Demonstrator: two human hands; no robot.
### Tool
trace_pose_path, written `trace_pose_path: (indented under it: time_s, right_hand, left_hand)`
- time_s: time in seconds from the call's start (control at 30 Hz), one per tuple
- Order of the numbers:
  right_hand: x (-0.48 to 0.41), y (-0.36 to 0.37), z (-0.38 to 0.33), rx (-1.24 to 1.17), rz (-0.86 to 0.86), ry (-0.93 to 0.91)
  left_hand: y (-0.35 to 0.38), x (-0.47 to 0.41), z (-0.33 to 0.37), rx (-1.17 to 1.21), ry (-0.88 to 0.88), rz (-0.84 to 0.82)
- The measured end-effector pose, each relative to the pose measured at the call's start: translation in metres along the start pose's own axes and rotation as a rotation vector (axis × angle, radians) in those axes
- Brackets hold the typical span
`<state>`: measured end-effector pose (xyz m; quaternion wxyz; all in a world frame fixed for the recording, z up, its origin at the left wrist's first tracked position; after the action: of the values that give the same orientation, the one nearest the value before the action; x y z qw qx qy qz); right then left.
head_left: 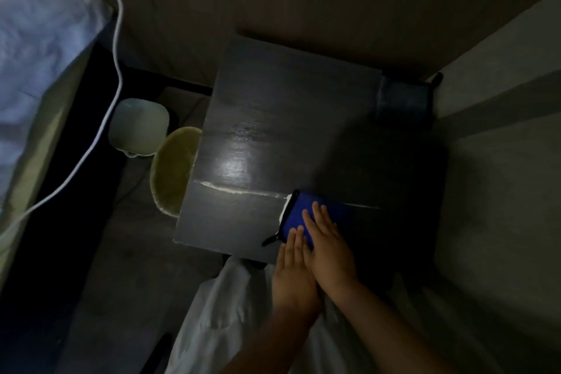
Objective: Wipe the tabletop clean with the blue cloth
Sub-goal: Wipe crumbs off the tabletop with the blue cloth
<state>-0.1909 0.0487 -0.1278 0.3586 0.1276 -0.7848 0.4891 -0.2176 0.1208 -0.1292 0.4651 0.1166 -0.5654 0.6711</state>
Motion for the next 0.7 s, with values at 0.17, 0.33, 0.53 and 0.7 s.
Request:
trace_pose_path:
  time_s: [0.17,0.33,0.53,0.7]
  right_hand:
    - [-0.002,0.002,-0.009,-0.019,-0.014,0.059]
    - [-0.003,0.001,-0.010,0.025,-0.025,0.069]
    - [-0.003,0.003,-0.012,0.055,-0.029,0.058]
    - [-0.002,0.003,-0.011,0.074,-0.037,0.059]
  left_hand:
    - [-0.013,0.003,-0.012,0.034,-0.016,0.010]
    - [-0.016,0.000,-0.014,-0.032,0.024,-0.012]
    - [-0.021,0.002,-0.022,0.004,0.031,-0.007]
    - [-0.026,0.006,-0.022,0.004,0.042,0.005]
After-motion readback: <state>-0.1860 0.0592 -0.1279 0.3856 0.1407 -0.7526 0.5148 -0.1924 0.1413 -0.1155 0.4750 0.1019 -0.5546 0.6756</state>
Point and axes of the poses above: each hand's wrist, its own x-axis away from the middle knuckle, its own y-axis out of the palm, z = x × y, the point moved 6 cm from there along -x, towards the middle knuckle, and after that the axes turned 3 degrees about -z, right-handed, at the moved point
